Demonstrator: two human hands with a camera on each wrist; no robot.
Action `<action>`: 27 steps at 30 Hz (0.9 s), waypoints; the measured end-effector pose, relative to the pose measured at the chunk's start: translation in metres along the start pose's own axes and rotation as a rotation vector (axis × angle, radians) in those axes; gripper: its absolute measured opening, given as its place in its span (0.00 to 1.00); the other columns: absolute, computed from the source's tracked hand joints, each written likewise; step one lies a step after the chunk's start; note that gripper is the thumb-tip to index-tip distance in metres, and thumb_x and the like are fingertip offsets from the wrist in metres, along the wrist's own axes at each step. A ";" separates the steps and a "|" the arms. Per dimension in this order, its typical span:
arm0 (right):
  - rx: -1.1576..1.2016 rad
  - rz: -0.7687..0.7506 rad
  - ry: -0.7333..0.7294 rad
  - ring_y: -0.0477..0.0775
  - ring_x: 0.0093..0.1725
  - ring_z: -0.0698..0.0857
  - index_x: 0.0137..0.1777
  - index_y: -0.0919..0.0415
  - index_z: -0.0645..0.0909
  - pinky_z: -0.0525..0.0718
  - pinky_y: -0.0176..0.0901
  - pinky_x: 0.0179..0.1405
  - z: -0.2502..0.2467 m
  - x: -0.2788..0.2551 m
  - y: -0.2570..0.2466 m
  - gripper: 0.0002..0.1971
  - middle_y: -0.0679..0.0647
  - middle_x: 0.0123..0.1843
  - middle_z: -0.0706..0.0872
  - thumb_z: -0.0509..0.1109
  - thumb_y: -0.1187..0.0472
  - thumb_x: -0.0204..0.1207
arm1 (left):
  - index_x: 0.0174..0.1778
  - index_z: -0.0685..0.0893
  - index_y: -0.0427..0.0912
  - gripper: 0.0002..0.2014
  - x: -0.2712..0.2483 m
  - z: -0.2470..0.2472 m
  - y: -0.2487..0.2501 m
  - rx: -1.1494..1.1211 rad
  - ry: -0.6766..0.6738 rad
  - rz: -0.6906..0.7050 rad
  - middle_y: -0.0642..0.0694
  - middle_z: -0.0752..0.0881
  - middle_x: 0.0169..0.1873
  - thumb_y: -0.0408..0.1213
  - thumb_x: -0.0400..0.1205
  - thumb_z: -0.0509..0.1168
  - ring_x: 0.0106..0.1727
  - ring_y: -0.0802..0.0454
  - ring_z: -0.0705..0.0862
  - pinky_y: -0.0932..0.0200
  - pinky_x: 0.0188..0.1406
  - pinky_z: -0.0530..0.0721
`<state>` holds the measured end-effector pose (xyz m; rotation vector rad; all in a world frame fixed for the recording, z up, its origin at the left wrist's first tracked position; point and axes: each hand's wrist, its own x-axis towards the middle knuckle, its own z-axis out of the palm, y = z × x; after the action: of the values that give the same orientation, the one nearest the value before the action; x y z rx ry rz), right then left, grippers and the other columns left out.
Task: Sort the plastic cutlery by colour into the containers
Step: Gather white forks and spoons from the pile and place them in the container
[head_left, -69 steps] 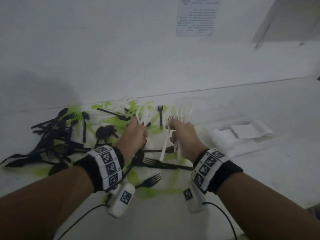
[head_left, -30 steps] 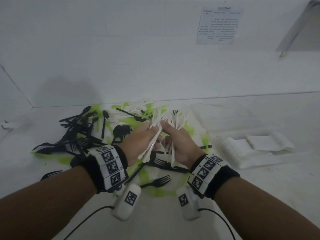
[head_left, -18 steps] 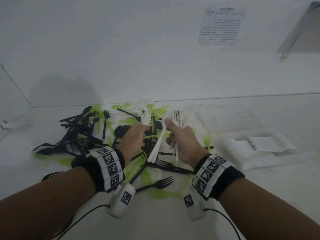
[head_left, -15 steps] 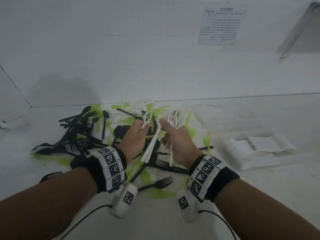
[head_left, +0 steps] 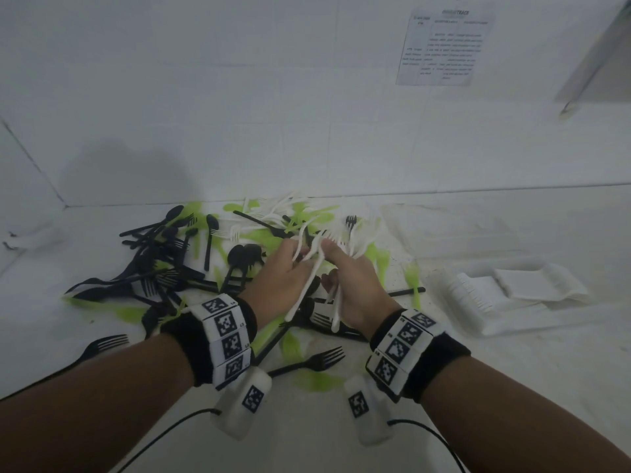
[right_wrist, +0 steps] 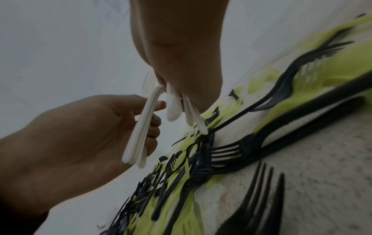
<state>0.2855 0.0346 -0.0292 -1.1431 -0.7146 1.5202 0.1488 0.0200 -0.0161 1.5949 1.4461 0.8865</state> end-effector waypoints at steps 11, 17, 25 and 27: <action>-0.055 -0.097 -0.104 0.43 0.21 0.81 0.51 0.67 0.83 0.82 0.36 0.25 -0.006 0.002 -0.009 0.08 0.46 0.24 0.83 0.71 0.62 0.87 | 0.66 0.78 0.66 0.17 -0.001 -0.010 0.006 -0.203 -0.117 -0.030 0.47 0.93 0.48 0.35 0.92 0.58 0.53 0.50 0.91 0.54 0.59 0.87; -0.049 -0.147 -0.112 0.57 0.37 0.91 0.65 0.70 0.84 0.86 0.42 0.30 0.001 0.002 -0.004 0.14 0.64 0.47 0.90 0.72 0.59 0.87 | 0.72 0.80 0.52 0.16 0.000 -0.014 0.007 -0.163 -0.152 -0.005 0.40 0.92 0.54 0.34 0.91 0.60 0.58 0.37 0.90 0.33 0.66 0.84; 0.021 -0.060 -0.160 0.49 0.30 0.86 0.52 0.67 0.84 0.83 0.40 0.27 0.013 -0.002 -0.001 0.12 0.56 0.36 0.86 0.76 0.56 0.84 | 0.65 0.80 0.42 0.10 0.002 -0.008 0.011 -0.398 -0.116 -0.071 0.46 0.92 0.57 0.32 0.89 0.62 0.61 0.50 0.90 0.52 0.59 0.86; 0.062 -0.009 -0.125 0.50 0.28 0.84 0.48 0.66 0.84 0.82 0.40 0.25 0.016 -0.002 0.000 0.13 0.57 0.35 0.85 0.77 0.55 0.82 | 0.64 0.76 0.37 0.09 0.002 -0.007 0.011 -0.456 -0.101 -0.092 0.43 0.92 0.57 0.31 0.89 0.63 0.57 0.49 0.91 0.53 0.56 0.89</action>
<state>0.2711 0.0351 -0.0229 -1.0042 -0.7505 1.6057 0.1471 0.0223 -0.0031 1.2047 1.1369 0.9835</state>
